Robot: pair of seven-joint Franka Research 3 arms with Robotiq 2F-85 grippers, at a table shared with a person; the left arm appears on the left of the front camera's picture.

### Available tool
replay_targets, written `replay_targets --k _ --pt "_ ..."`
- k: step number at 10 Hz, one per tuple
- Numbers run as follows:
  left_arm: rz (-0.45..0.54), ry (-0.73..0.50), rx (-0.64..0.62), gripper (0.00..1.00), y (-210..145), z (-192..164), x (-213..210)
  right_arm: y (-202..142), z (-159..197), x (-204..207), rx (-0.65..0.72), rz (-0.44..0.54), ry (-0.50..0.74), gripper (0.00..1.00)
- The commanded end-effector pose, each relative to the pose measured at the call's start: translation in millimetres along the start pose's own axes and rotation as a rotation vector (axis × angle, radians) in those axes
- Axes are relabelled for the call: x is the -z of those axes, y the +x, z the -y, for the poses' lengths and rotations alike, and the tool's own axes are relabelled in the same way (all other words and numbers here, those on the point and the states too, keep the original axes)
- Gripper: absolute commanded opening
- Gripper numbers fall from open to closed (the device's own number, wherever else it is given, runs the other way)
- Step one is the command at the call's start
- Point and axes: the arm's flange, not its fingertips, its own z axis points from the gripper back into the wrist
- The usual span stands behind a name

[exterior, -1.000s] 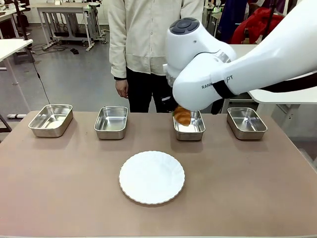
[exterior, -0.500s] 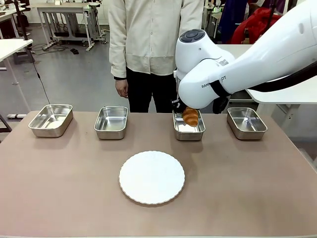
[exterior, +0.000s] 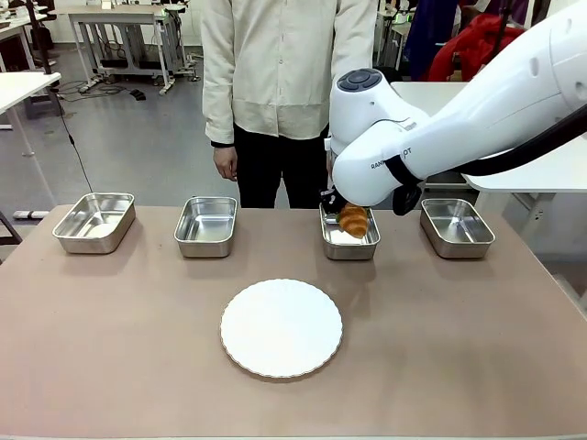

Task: Place the bread in the container.
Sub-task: Place the Butter Roll into the Airtight Container indicated by the human.

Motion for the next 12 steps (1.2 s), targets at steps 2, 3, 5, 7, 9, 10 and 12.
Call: replay_targets --k 2,3,5,7,9,10,12 --pt "0.019 -0.006 0.009 1.0 1.2 0.7 -0.9 9.9 2.6 -4.0 0.004 0.026 0.055 1.0" --pt "0.019 -0.006 0.009 1.0 1.2 0.7 -0.9 12.8 3.2 -6.1 0.004 0.038 0.068 1.0" --pt "0.019 -0.006 0.009 1.0 1.2 0.7 -0.9 15.9 5.0 -11.5 0.006 0.067 0.085 1.0" --pt "0.019 -0.006 0.009 1.0 1.2 0.7 -0.9 15.6 7.9 -18.7 0.052 0.067 0.084 1.0" --pt "0.019 -0.006 0.009 1.0 1.2 0.7 -0.9 14.3 3.3 -13.2 0.03 0.06 0.073 1.0" --pt "0.019 -0.006 0.009 1.0 1.2 0.7 -0.9 14.3 3.3 -13.2 0.03 0.06 0.073 1.0" --pt "0.019 -0.006 0.009 1.0 1.2 0.7 -0.9 14.3 3.3 -13.2 0.03 0.06 0.073 1.0"
